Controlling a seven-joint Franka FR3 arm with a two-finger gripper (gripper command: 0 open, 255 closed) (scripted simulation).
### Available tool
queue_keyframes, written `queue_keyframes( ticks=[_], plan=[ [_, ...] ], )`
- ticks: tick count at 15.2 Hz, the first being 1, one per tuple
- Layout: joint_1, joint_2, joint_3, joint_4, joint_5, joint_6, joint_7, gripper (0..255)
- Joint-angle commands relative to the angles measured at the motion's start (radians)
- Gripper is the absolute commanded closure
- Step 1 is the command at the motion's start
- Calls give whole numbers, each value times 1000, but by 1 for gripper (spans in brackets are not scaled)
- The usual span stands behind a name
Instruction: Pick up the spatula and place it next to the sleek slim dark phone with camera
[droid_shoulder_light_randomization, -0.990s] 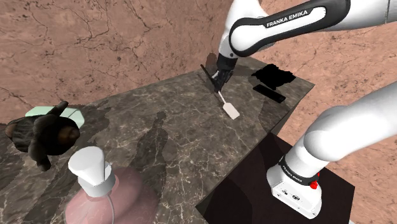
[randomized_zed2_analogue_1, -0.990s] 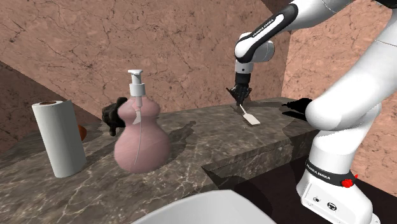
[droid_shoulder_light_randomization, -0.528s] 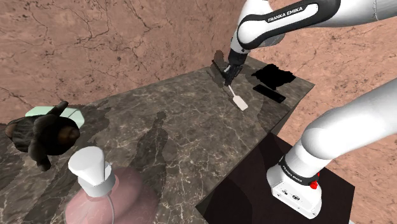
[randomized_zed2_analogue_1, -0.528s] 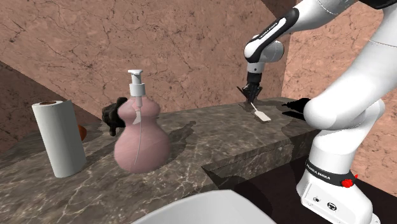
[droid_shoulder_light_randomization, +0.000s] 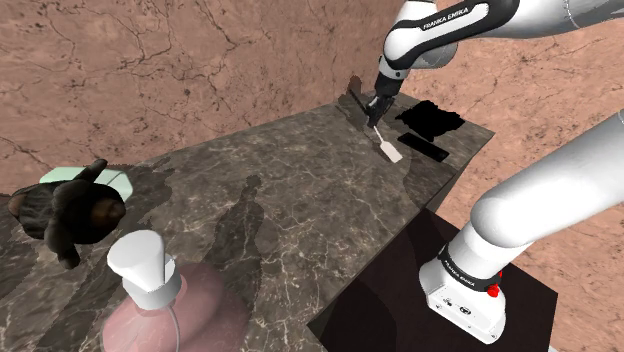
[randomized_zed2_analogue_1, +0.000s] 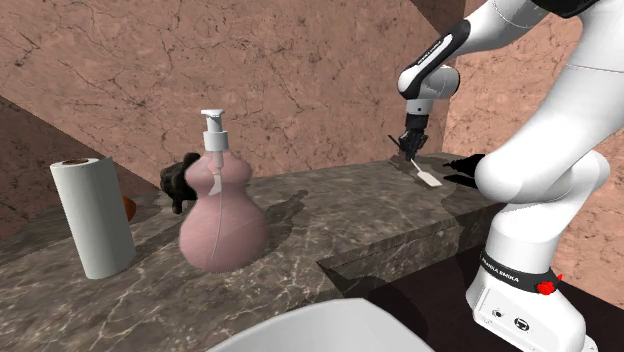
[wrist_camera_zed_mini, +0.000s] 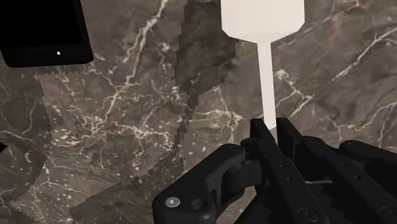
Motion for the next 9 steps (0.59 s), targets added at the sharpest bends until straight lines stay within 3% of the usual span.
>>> queue_keyframes(
  ticks=[1,9],
  plan=[
    [-3,15,-6,-6,0,21,-10,255],
    [-1,75,-10,-64,6,139,-17,255]
  ],
)
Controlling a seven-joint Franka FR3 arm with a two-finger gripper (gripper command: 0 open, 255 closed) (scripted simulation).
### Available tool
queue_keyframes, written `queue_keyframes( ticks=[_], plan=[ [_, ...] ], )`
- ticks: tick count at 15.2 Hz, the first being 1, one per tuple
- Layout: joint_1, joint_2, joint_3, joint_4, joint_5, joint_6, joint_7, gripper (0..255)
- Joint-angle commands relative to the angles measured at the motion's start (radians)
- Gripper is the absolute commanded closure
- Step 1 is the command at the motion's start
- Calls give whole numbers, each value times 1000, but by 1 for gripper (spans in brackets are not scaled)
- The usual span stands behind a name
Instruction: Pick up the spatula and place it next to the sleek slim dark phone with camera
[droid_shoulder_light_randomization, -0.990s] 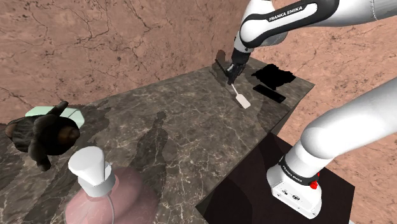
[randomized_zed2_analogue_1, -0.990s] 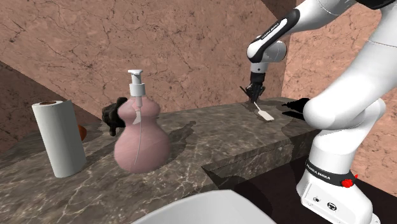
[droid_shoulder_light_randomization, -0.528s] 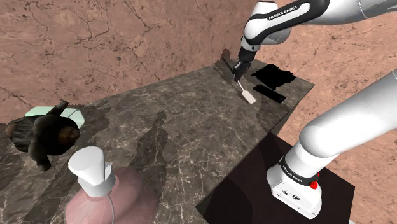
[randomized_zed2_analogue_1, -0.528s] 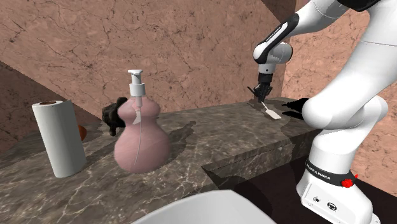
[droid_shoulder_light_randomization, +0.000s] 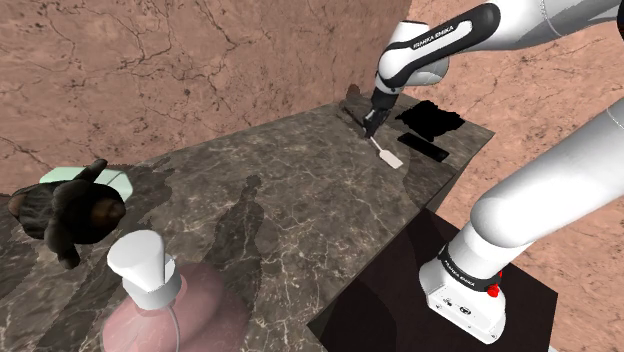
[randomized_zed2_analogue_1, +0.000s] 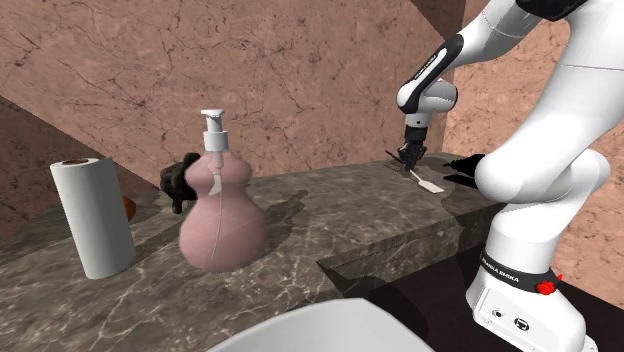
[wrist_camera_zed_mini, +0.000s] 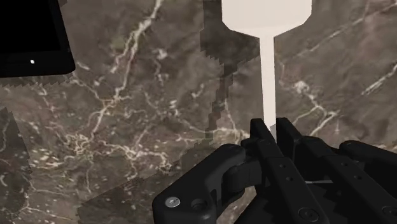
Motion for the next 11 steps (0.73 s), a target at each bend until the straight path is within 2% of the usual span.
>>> queue_keyframes(
  ticks=[1,4,11],
  plan=[
    [0,20,-2,-12,2,32,-4,255],
    [1,48,-3,-29,6,77,-7,255],
    [1,48,-3,-29,6,77,-7,255]
  ],
)
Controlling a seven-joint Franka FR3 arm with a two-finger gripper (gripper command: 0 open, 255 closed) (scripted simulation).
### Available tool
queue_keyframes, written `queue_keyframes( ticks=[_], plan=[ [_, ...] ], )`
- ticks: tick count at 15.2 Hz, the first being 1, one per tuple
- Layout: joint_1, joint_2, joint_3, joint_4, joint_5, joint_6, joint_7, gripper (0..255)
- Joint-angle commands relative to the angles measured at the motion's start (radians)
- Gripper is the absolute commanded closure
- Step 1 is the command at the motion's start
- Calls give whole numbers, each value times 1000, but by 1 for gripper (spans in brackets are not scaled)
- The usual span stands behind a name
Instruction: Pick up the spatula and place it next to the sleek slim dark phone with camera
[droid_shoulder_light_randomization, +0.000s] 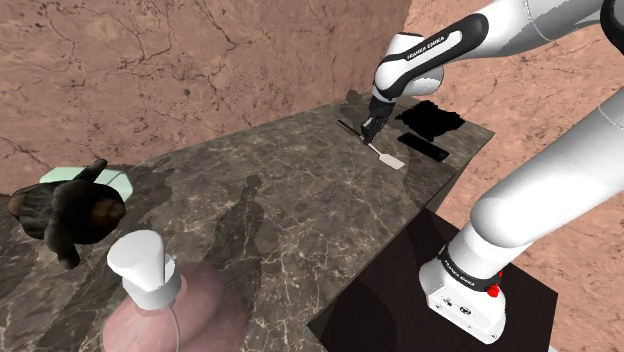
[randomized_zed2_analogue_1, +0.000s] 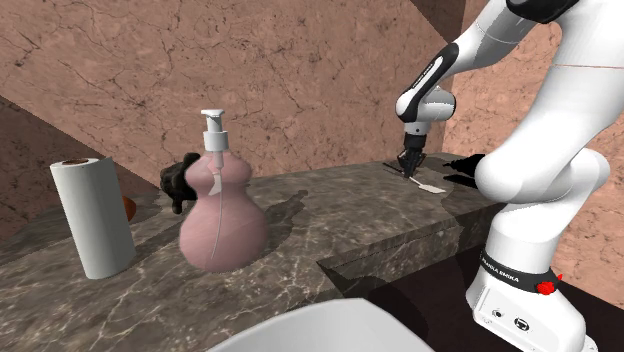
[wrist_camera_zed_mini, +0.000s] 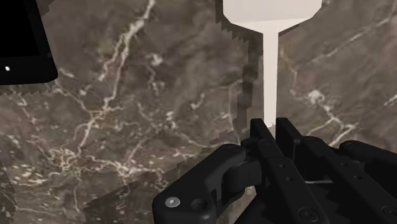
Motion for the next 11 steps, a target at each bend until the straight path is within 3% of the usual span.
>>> queue_keyframes(
  ticks=[1,6,10,11],
  plan=[
    [0,0,0,0,0,0,0,0],
    [0,0,0,0,0,0,0,0],
    [-4,-88,3,52,-11,-140,8,0],
    [-4,-88,3,52,-11,-140,8,0]
  ],
)
